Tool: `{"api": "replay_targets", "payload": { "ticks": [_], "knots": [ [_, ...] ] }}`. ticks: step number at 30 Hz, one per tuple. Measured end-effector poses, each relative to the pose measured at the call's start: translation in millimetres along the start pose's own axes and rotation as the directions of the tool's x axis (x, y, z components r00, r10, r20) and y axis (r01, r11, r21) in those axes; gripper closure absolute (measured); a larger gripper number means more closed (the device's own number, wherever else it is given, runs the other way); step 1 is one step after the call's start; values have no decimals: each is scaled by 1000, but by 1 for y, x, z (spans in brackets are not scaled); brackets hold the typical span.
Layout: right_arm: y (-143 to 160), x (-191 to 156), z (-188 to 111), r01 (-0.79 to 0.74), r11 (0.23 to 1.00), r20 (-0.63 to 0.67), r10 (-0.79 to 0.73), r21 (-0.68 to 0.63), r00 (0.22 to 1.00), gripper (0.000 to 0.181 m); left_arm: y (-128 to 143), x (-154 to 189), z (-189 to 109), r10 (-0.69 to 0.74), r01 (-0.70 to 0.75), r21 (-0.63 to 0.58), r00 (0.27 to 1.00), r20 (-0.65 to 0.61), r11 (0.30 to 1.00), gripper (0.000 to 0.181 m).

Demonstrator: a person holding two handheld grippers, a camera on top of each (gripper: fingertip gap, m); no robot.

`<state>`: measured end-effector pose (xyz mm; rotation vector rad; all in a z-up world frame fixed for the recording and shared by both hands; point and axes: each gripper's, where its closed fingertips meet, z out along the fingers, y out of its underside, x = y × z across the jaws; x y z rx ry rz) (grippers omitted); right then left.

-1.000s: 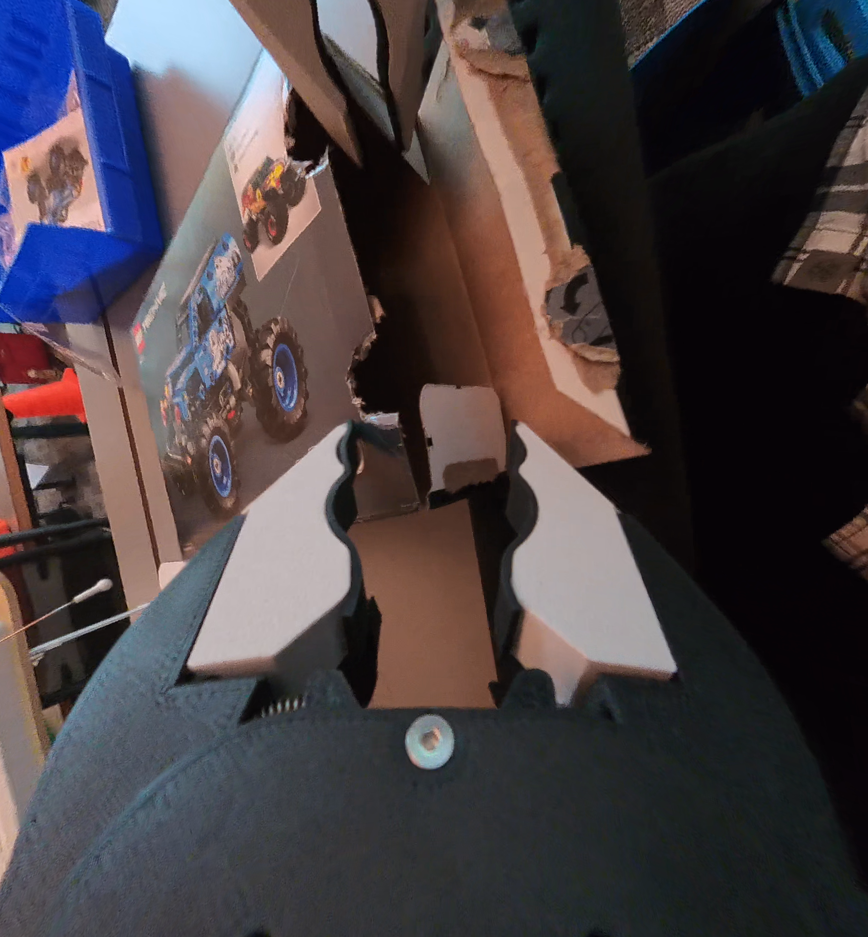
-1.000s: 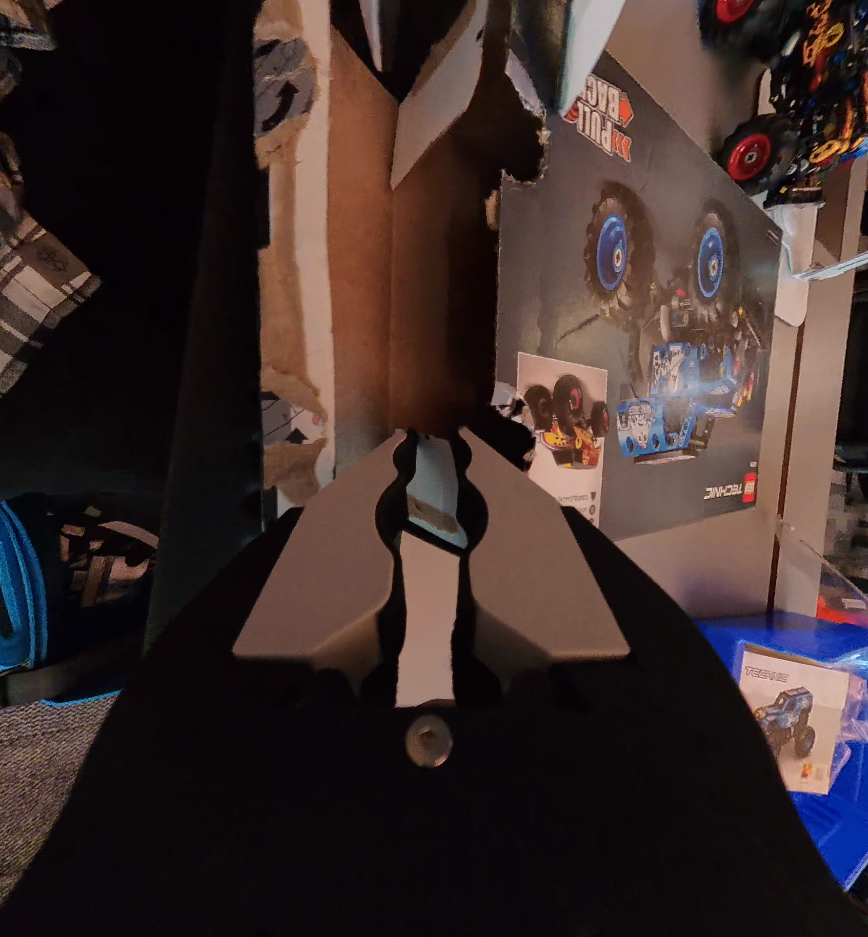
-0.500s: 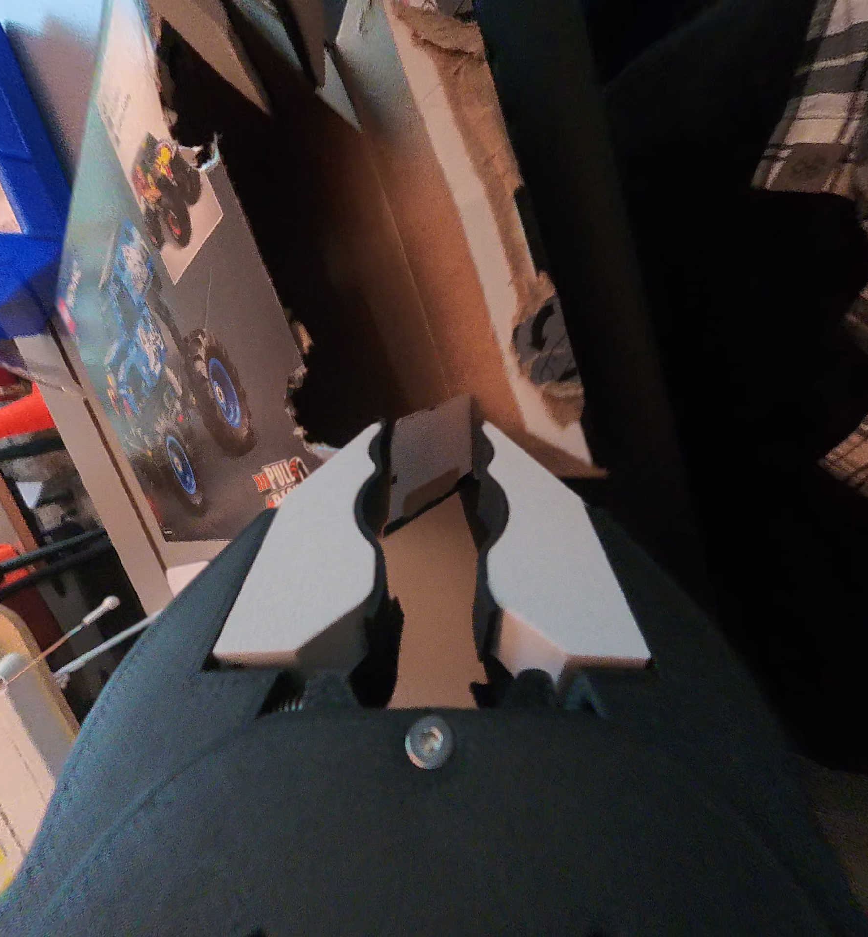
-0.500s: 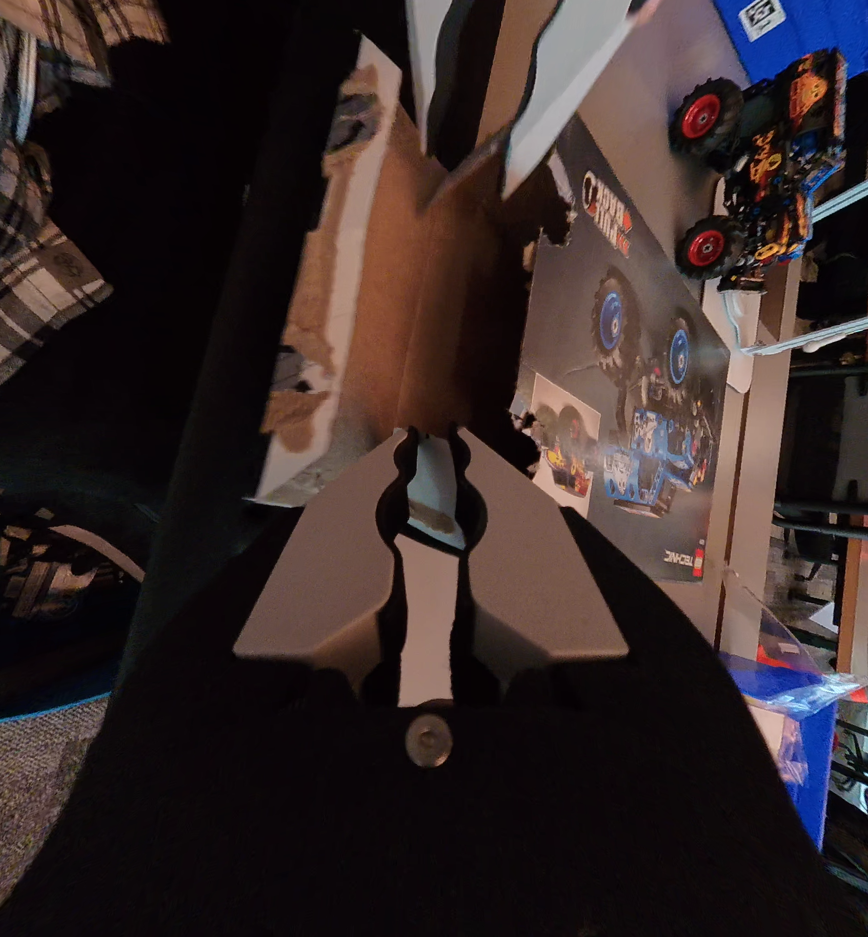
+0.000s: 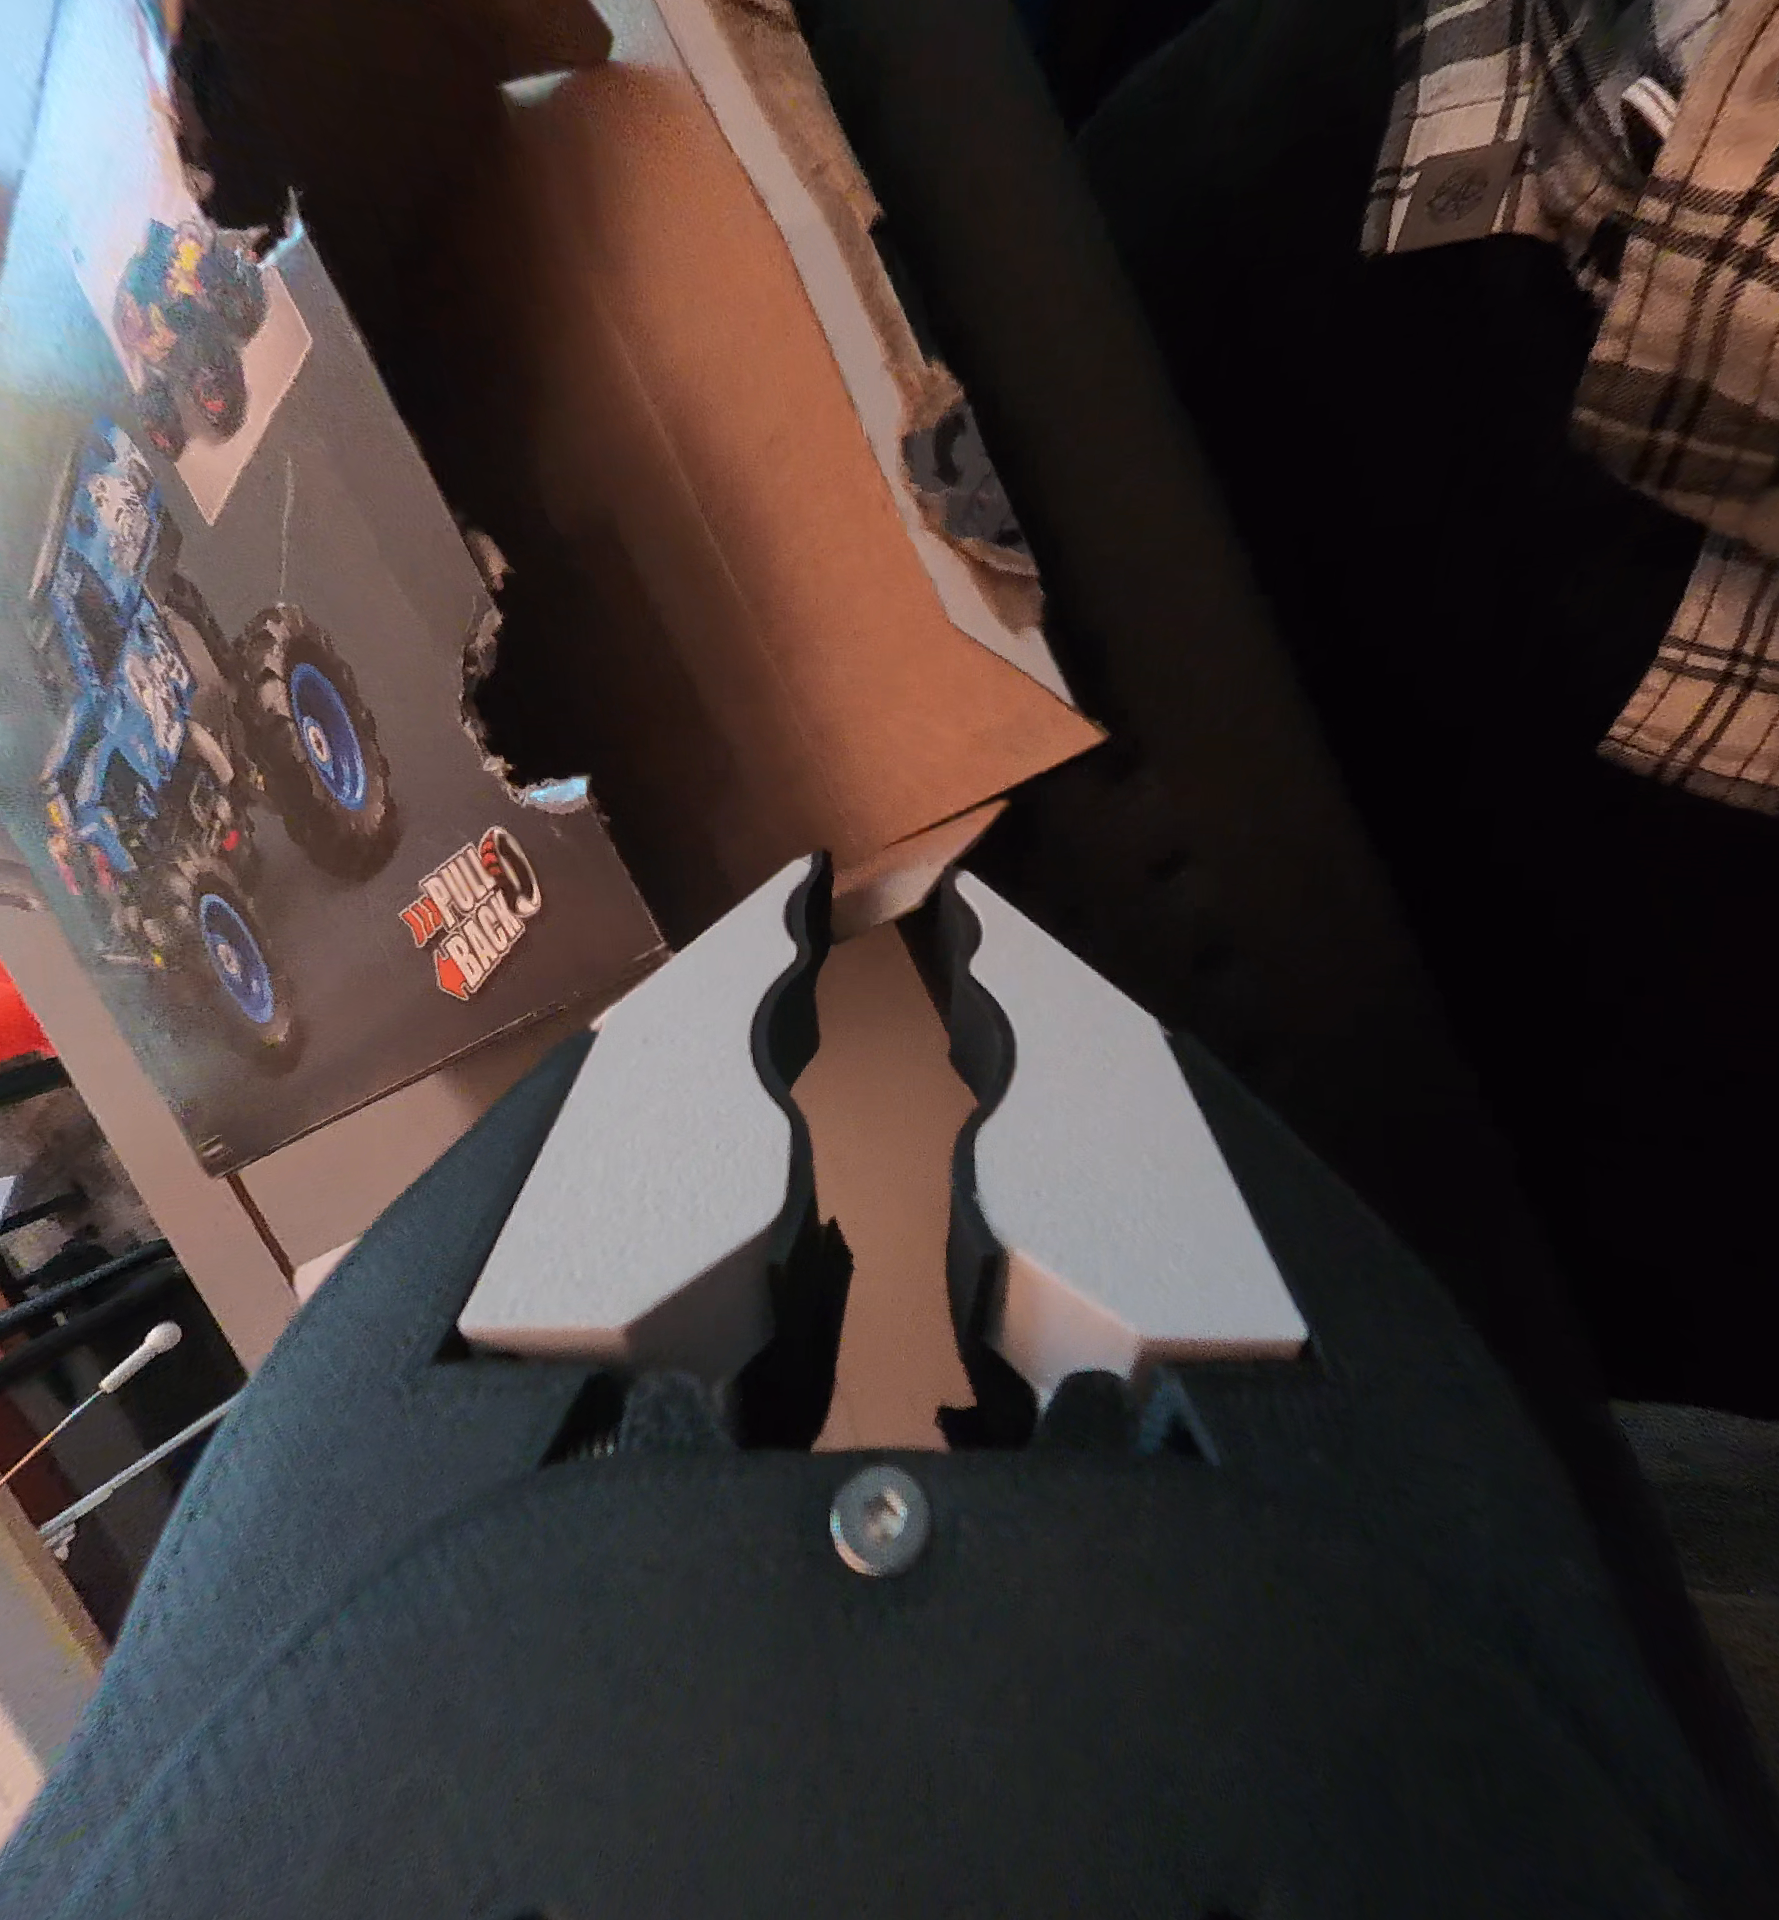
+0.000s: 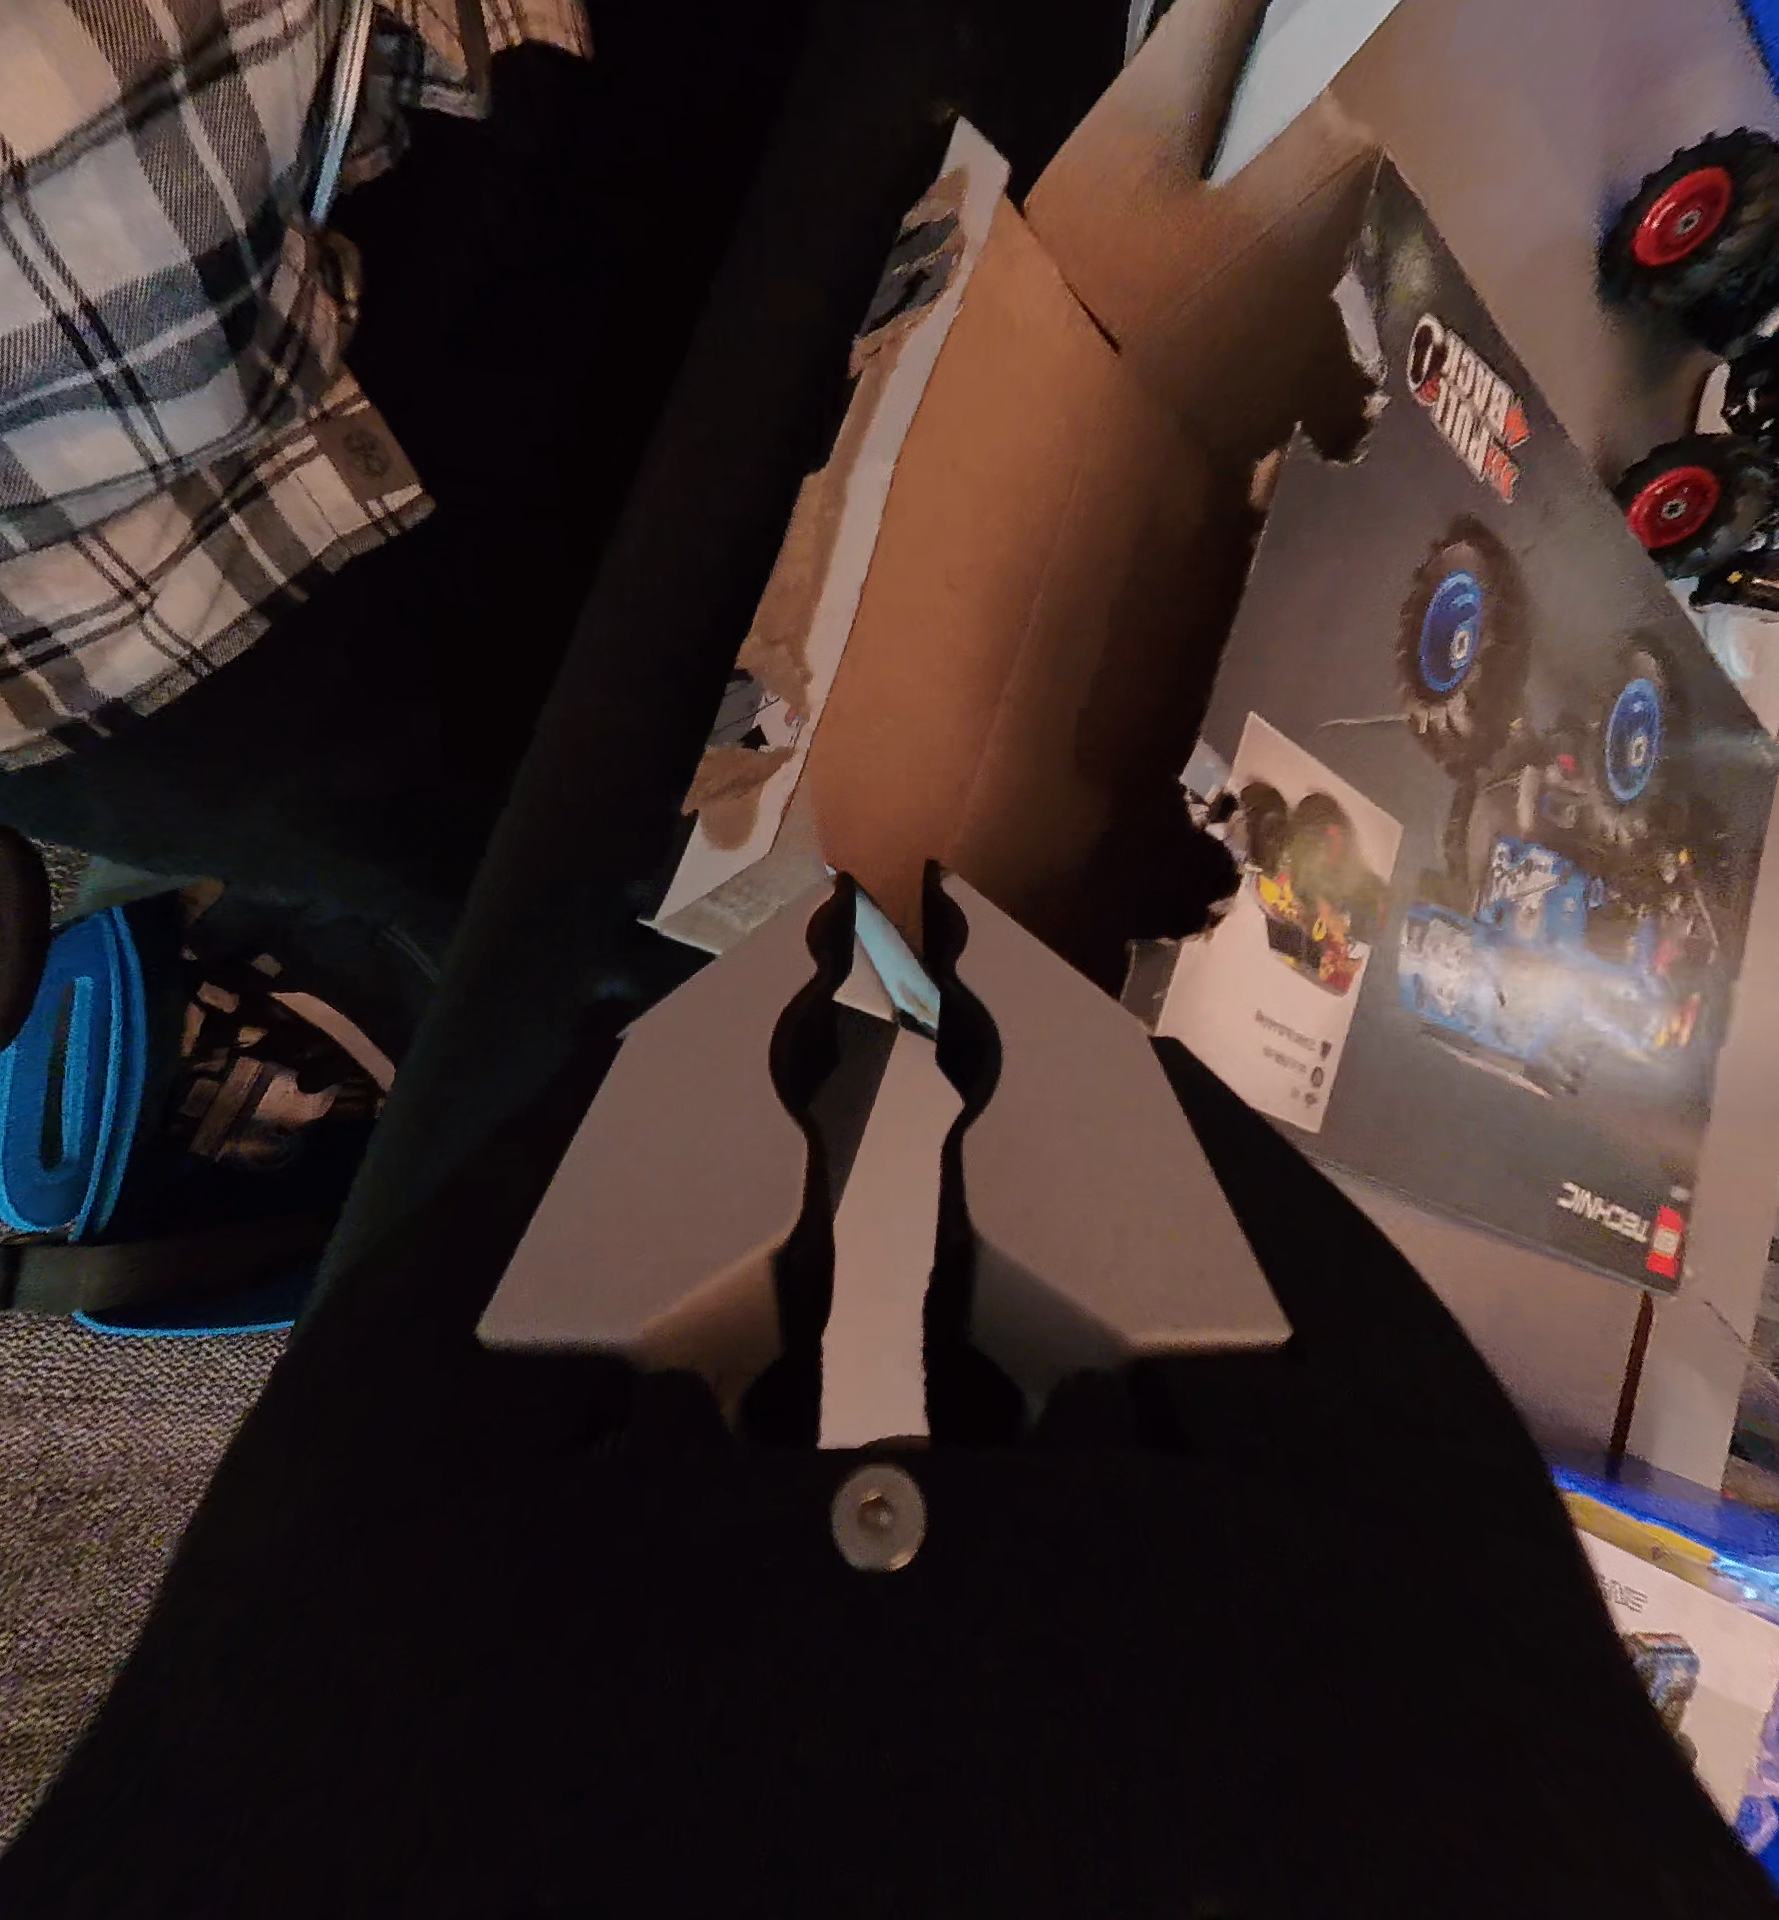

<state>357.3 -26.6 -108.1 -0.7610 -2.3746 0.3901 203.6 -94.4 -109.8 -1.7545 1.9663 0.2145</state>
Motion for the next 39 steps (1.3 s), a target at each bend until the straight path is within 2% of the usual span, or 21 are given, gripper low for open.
{"api": "replay_targets", "payload": {
  "ticks": [6,17,20,21,23,27,31,34,36,39],
  "knots": [
    [5,2,-5,-24,1000,14,24,-1,1000,166,0,3,-7,-8,10,31,999,-44,999,162],
    [13,11,-1,-27,999,-6,26,-32,1000,167,9,2,-12,-74,77,116,997,-30,990,160],
    [21,10,0,-42,997,-10,41,-63,999,169,11,1,-17,-130,131,165,991,-21,978,160],
    [27,9,1,-35,995,-16,34,-92,999,181,16,0,-17,-156,155,164,988,-9,974,160],
    [36,9,3,-60,991,-36,56,-120,998,181,26,3,-17,-222,220,169,975,-11,961,158],
    [28,17,-1,-150,984,-90,141,-98,986,181,29,0,-17,-327,313,196,944,41,929,151],
    [-4,40,-14,-326,944,-154,330,51,931,177,25,-8,-25,-423,390,264,903,78,882,147],
    [-25,70,-23,-455,867,-205,492,202,846,168,24,-11,-28,-478,437,273,872,105,857,145],
    [-25,91,-21,-549,797,-224,600,251,768,158,21,-17,-33,-525,476,284,842,127,832,138],
    [-7,112,-3,-645,728,-258,686,233,681,140,11,-27,-44,-629,556,356,766,130,751,132]
  ]
}}
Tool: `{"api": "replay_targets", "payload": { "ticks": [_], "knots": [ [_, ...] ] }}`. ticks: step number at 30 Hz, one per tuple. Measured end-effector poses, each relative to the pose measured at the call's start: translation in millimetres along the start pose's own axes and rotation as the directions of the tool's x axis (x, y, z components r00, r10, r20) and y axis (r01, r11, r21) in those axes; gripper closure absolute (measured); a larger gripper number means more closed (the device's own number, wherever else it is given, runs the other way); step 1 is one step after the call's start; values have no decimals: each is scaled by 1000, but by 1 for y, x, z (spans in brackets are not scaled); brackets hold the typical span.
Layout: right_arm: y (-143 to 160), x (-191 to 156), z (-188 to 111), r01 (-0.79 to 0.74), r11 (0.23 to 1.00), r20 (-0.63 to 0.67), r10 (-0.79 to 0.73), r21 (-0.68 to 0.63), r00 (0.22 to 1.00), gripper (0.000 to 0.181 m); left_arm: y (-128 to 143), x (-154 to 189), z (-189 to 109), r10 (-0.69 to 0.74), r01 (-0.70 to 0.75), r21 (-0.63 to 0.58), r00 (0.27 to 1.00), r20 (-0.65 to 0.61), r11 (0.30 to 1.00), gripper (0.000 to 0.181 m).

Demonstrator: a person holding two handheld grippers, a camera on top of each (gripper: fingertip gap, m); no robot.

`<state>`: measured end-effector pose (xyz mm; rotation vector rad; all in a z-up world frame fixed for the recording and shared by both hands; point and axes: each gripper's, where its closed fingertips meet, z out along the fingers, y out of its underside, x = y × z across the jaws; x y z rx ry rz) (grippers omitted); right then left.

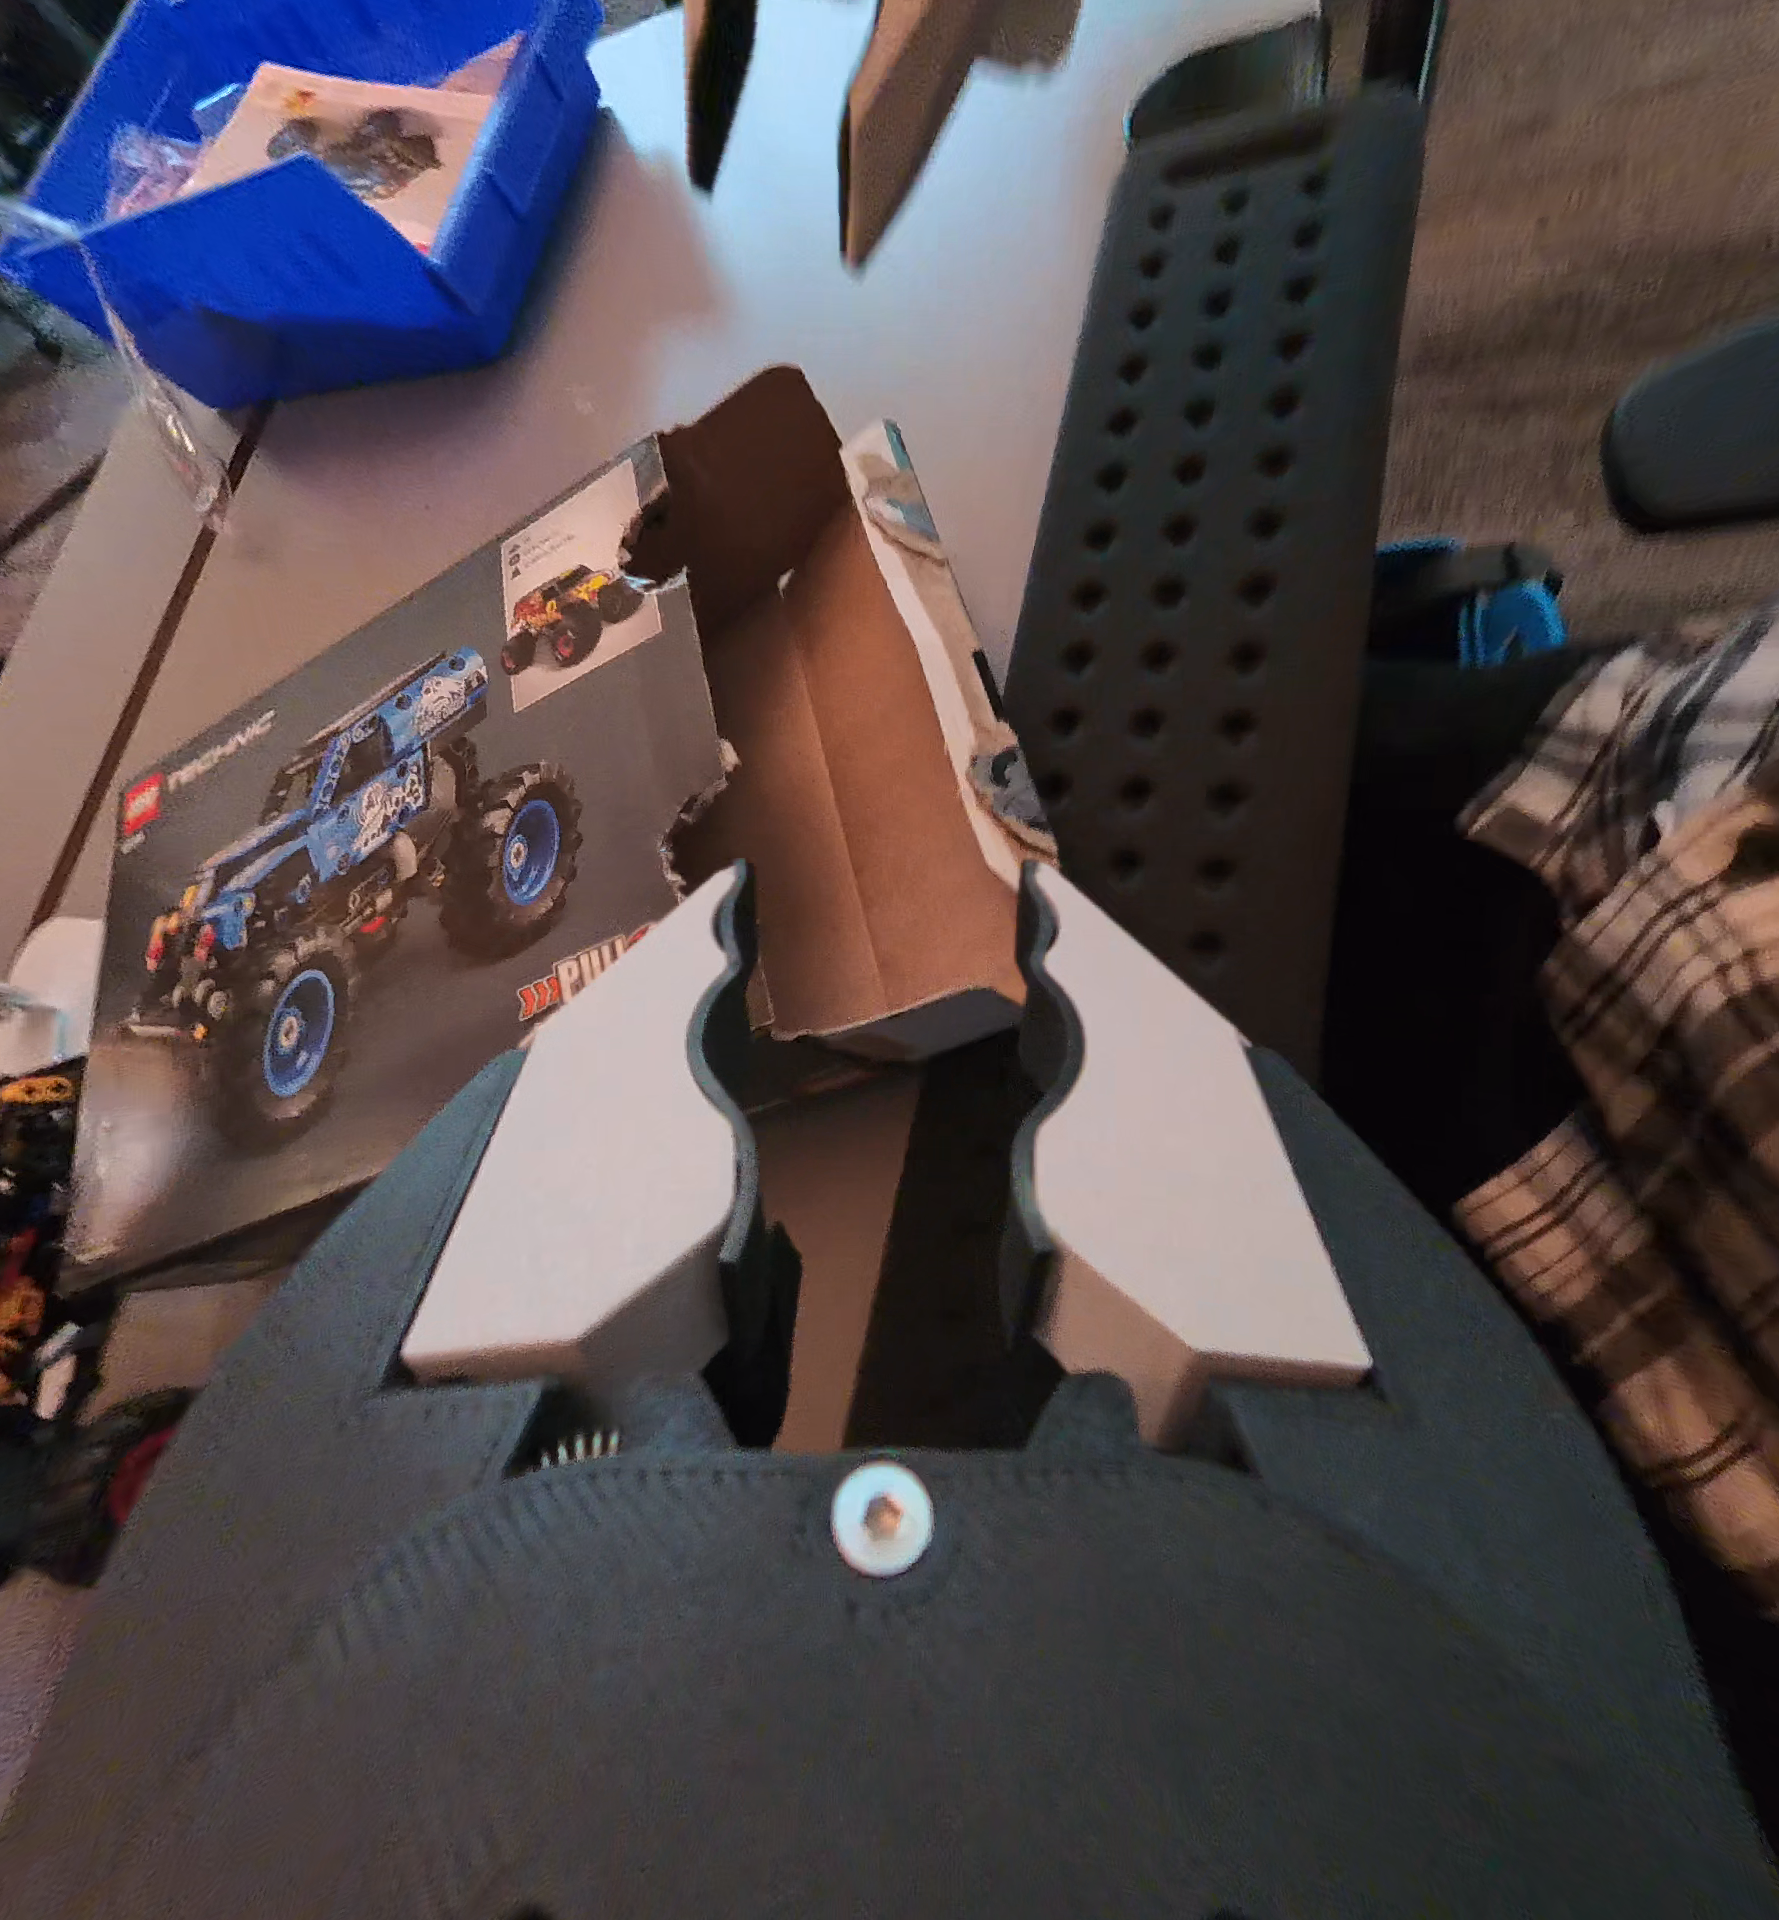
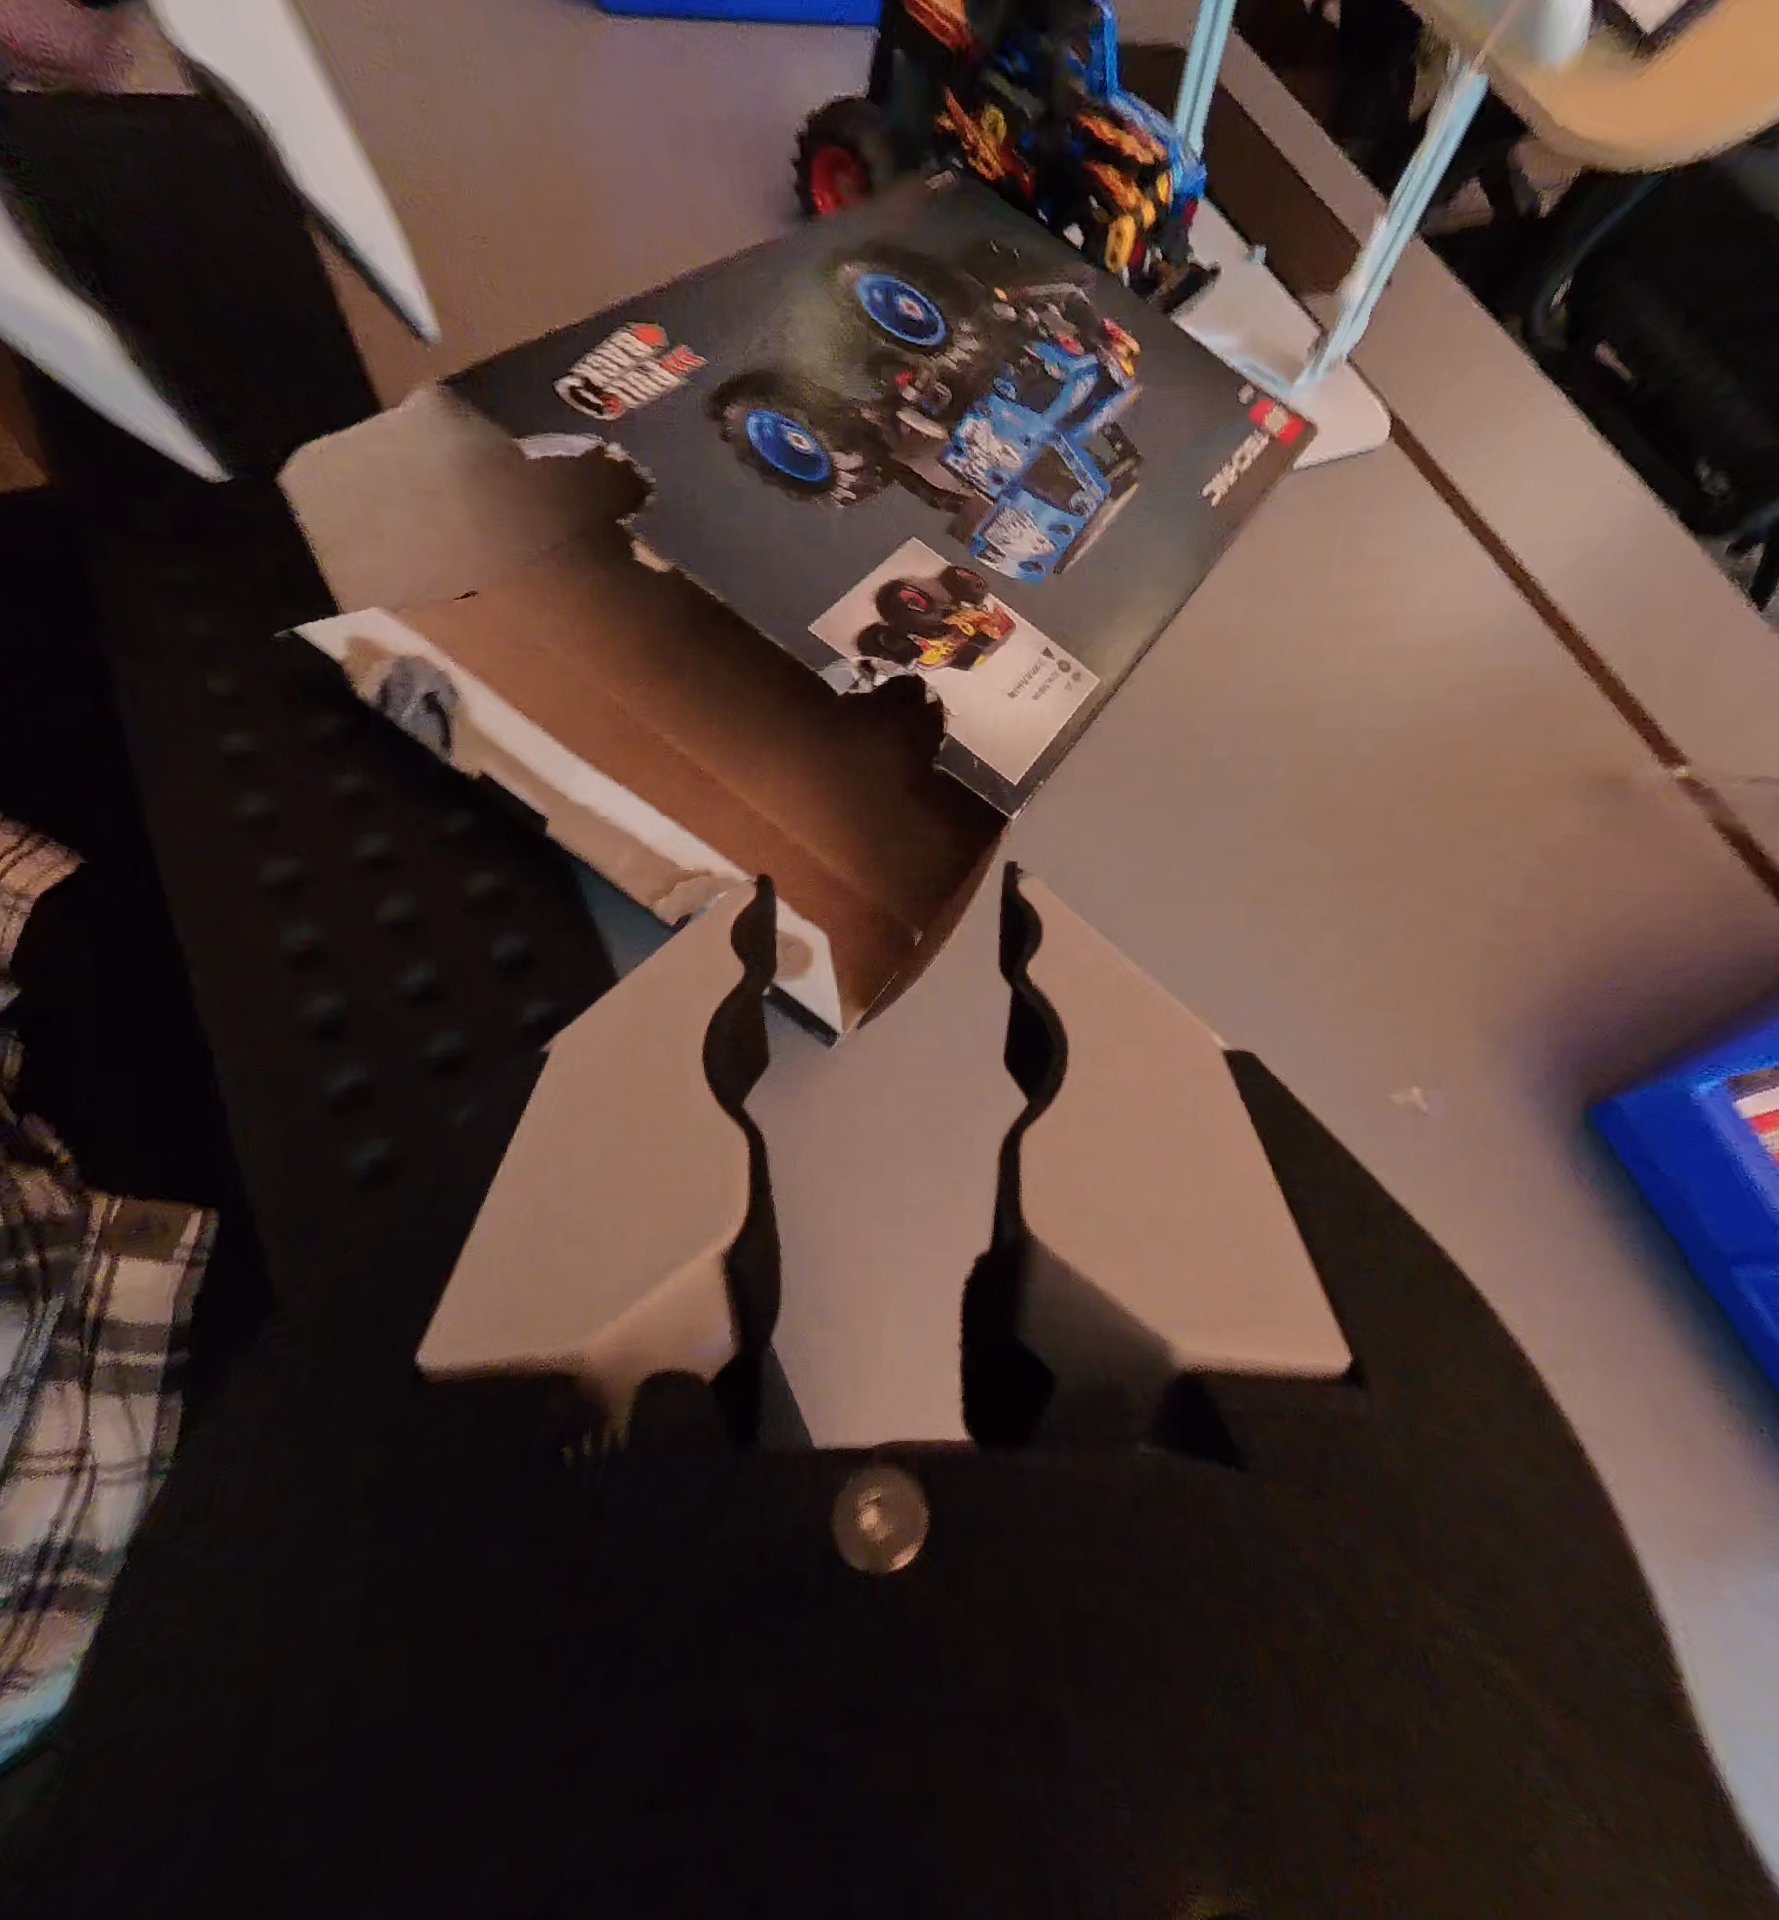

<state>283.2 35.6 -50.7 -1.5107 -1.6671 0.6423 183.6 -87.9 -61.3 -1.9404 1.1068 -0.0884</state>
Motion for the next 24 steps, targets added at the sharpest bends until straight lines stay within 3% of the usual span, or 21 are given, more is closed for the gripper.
{"api": "replay_targets", "payload": {
  "ticks": [4,6,8,13,16,20,24],
  "knots": [
    [24,7,37,-86,991,9,87,-100,996,137,9,-13,7,-235,243,-43,962,140,969,109],
    [38,9,49,-78,986,8,80,-147,997,164,15,-12,13,-306,314,-23,936,172,949,106],
    [45,13,53,-71,986,-2,71,-153,997,175,21,-9,21,-361,368,-8,914,185,930,110],
    [50,21,47,-57,986,24,61,-160,998,180,32,-23,12,-325,344,-15,902,284,939,140],
    [52,24,45,-38,984,14,41,-174,999,180,42,-23,9,-351,374,-31,893,283,927,139],
    [49,19,46,-15,985,19,19,-172,1000,179,40,-9,14,-416,428,-16,887,197,904,123],
    [53,22,46,-20,984,9,22,-175,1000,179,39,-5,17,-429,438,-29,891,151,899,131]
  ]
}}
